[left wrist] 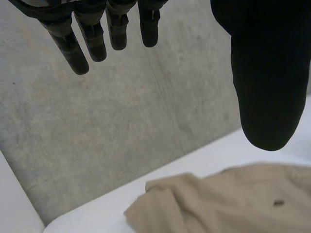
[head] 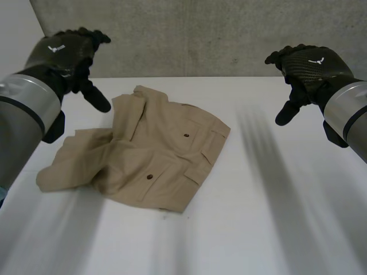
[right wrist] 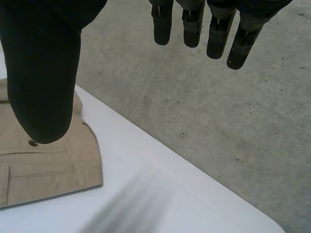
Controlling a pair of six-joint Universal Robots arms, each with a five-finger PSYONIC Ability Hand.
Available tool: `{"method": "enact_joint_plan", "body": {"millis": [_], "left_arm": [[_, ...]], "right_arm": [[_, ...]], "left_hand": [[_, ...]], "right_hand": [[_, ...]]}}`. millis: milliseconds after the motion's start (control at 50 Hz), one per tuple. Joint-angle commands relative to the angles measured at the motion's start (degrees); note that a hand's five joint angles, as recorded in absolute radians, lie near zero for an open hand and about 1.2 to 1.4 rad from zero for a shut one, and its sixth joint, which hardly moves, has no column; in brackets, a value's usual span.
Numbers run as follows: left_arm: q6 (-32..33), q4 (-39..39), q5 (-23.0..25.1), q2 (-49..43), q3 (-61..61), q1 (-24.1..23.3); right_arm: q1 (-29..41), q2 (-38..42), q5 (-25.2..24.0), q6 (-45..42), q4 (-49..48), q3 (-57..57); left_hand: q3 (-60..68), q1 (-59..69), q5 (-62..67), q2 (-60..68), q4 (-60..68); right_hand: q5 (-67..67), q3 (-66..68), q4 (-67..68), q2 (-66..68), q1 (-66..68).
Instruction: Fold the shorts.
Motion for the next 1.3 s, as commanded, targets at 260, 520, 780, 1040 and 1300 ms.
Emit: {"method": "enact_joint_plan", "body": {"millis": [260, 520, 780, 1040, 1300], "left_arm": [[15.75, 0.6, 1.17, -4.83, -9.91, 10.79], [15.84, 6.67, 7.06, -8.43, -20.56, 20.13], [16.01, 11.41, 7.15, -14.93, -21.36, 21.18], [16.1, 15.89, 8.29, -18.89, -21.8, 21.53], [18.21, 22.57, 8.2, -20.38, -21.09, 21.01]], "right_arm": [[16.77, 10.19, -8.92, -4.36, -4.42, 10.19], [24.69, 25.4, -9.72, -2.42, -15.42, 5.63], [25.31, 31.29, -5.76, -2.95, -15.85, 1.24], [25.3, 32.26, -2.25, -3.47, -20.07, -0.09], [24.16, 25.59, 0.91, -3.39, -19.02, 0.26]], "left_hand": [[1.05, 1.17, -0.57, 1.54, 1.29], [2.23, 2.35, 0.61, 2.72, 2.47], [12.14, 12.27, 10.52, 12.63, 12.38], [21.9, 22.02, 20.28, 22.39, 22.14], [68.99, 69.11, 67.37, 69.48, 69.22]], "right_hand": [[-3.4, 0.87, -1.68, -1.64, 0.84], [12.32, 16.59, 14.04, 14.08, 16.56], [25.44, 29.71, 27.16, 27.2, 29.69], [66.6, 70.87, 68.32, 68.36, 70.84], [66.6, 70.87, 68.32, 68.36, 70.84]]}}
